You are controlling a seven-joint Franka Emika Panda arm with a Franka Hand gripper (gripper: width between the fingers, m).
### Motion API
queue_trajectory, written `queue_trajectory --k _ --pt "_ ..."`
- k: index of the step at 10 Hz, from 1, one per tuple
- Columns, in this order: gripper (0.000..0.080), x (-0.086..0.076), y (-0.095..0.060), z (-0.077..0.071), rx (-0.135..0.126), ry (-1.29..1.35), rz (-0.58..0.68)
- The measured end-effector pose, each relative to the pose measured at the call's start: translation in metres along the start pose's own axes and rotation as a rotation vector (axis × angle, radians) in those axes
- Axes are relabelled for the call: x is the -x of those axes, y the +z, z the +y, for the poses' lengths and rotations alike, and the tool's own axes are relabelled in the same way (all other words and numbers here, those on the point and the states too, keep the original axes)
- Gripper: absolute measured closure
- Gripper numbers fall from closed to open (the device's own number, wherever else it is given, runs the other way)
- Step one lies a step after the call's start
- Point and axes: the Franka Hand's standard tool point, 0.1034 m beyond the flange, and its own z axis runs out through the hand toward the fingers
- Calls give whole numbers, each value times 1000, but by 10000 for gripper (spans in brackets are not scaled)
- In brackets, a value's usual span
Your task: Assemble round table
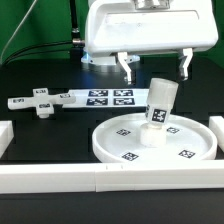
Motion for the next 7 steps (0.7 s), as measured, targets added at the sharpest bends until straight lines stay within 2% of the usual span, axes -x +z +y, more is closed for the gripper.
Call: queue_trajectory --k 1,2,3,4,5,6,7 --pt "151 2 2 -3 -11 -2 -33" --pt "151 1 2 -3 -12 -2 -34" --pt "151 5 3 -9 -34 -10 -95" --pt "151 2 -3 -13 -70 -15 -213" --pt "151 -8 -6 -11 -84 -12 -255" --pt "151 -6 -6 -15 -109 -6 -331" --pt "151 -7 -7 -18 -122 -4 -368"
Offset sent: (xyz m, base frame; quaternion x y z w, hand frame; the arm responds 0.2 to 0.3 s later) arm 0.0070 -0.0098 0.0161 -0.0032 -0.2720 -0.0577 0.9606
